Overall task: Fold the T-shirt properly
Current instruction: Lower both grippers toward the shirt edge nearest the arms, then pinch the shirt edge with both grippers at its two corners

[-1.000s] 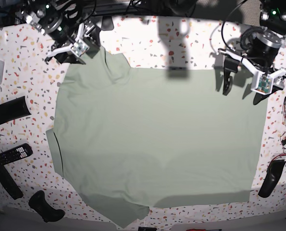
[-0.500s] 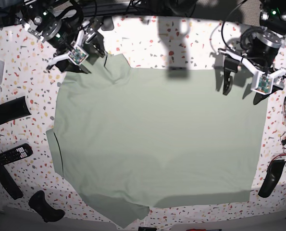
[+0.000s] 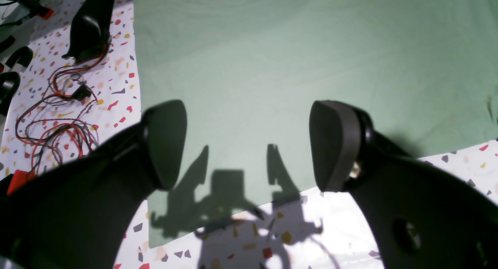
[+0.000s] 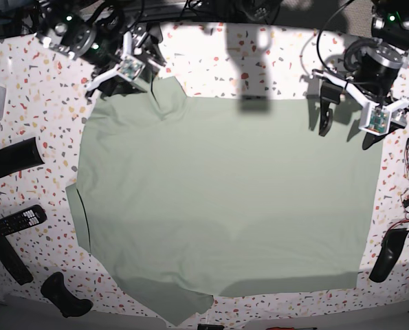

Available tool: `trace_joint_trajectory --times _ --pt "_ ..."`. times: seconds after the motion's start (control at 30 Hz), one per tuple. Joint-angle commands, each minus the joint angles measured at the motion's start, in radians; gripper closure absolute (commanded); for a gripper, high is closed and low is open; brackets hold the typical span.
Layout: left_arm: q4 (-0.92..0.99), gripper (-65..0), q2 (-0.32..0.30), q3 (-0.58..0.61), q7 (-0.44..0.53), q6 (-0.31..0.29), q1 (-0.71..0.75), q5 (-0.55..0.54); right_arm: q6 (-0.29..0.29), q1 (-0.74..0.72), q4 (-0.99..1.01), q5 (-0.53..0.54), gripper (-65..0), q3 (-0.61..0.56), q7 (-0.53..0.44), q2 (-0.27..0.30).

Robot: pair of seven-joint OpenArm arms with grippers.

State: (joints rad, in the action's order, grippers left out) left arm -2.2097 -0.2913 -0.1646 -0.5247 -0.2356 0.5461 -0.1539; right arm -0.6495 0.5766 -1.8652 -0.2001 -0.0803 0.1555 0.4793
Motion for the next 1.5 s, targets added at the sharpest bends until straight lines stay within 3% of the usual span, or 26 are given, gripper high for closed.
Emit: trace_joint_trajectory --times 0.0,0.13,0.27,0.4,0.57,0.7,0.97,1.07,1.2,1.37,1.47 --pt "-0.017 -44.7 -0.006 -0.005 0.023 0.007 0.003 -0.005 0.037 -0.001 -0.003 -0.023 -37.0 -0.018 -0.016 0.011" --pt "-0.017 -44.7 -0.006 -0.005 0.023 0.007 0.003 -0.005 0.170 -0.013 0.045 -0.158 -37.0 -0.105 -0.015 0.011" --pt "-0.017 -44.7 -0.006 -0.005 0.023 0.007 0.003 -0.005 0.279 -0.017 0.052 -0.218 -37.0 -0.138 0.040 0.011" --pt "-0.017 -44.7 -0.006 -0.005 0.023 0.007 0.003 -0.005 0.347 -0.017 0.052 -0.220 -37.0 -0.135 0.108 0.011" --pt "-0.017 -44.7 -0.006 -0.005 0.023 0.007 0.003 -0.005 0.409 -0.016 0.052 -0.235 -37.0 -0.135 0.115 0.011" --pt "-0.017 -44.7 -0.006 -0.005 0.023 0.007 0.003 -0.005 0.412 -0.016 0.052 -0.284 -33.3 -0.135 0.152 0.011" --pt "-0.017 -44.7 -0.006 -0.005 0.020 0.006 0.003 -0.002 0.412 -0.016 0.052 -0.283 0.0 -0.135 0.230 0.011" --pt "-0.017 -44.7 -0.006 -0.005 -0.003 -0.034 0.002 0.098 0.411 -0.016 0.052 -0.283 0.0 -0.136 0.230 0.011" --pt "-0.017 -44.6 -0.010 -0.005 -0.069 -0.150 0.003 0.301 0.411 -0.016 0.052 -0.283 0.0 -0.136 0.230 0.011" --pt "0.017 -44.6 -0.140 -0.005 -0.069 -0.171 0.005 0.311 0.411 -0.014 0.052 -0.283 0.0 -0.136 0.230 0.012" --pt "0.112 -44.6 -0.245 -0.005 -0.013 -0.221 0.005 0.311 0.411 -0.014 0.052 -0.283 0.0 -0.136 0.230 0.012"
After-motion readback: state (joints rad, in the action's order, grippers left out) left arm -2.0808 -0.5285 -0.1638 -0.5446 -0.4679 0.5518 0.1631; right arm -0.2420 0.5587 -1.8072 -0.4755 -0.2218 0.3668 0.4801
